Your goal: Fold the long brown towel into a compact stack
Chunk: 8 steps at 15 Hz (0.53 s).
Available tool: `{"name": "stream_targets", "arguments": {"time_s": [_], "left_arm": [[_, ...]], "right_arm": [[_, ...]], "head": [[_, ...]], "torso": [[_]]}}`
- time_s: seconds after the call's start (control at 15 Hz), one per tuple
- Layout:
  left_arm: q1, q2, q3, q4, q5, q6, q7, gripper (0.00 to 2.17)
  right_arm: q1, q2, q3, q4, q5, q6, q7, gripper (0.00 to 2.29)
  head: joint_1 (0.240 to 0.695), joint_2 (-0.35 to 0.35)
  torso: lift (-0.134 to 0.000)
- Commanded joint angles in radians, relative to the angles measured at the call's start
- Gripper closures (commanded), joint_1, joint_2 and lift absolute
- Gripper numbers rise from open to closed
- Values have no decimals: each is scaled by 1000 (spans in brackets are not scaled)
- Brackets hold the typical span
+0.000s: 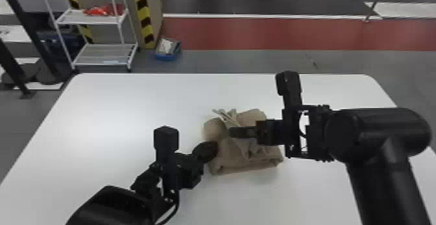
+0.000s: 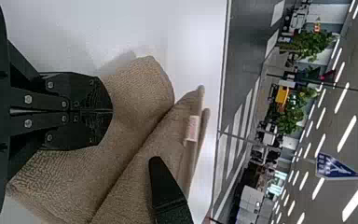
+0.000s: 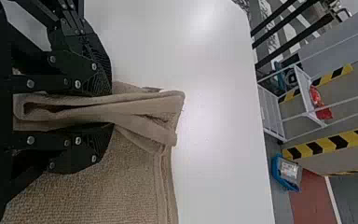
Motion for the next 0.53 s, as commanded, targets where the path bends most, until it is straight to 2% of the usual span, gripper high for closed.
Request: {"name": "stream_targets", "arguments": {"time_s": [0.0, 0.07, 0.27, 0.47], "left_arm": [[2, 1, 2, -1, 0, -2, 1, 1420], [2, 1, 2, -1, 0, -2, 1, 1420], [2, 1, 3, -1, 0, -2, 1, 1420], [4, 3, 5, -1, 0, -6, 1, 1416]], "right_arm": [[7, 0, 0, -1, -7, -21, 8, 343], [24, -3, -4, -1, -13, -89, 28, -1], [78, -9, -64, -28, -88, -122, 51, 19], [175, -31, -153, -143, -120, -122, 71, 49]], "head": [[695, -11], [695, -9], [695, -2], [695, -13]], "torso": [[-125], [-125], [-125], [-125]]}}
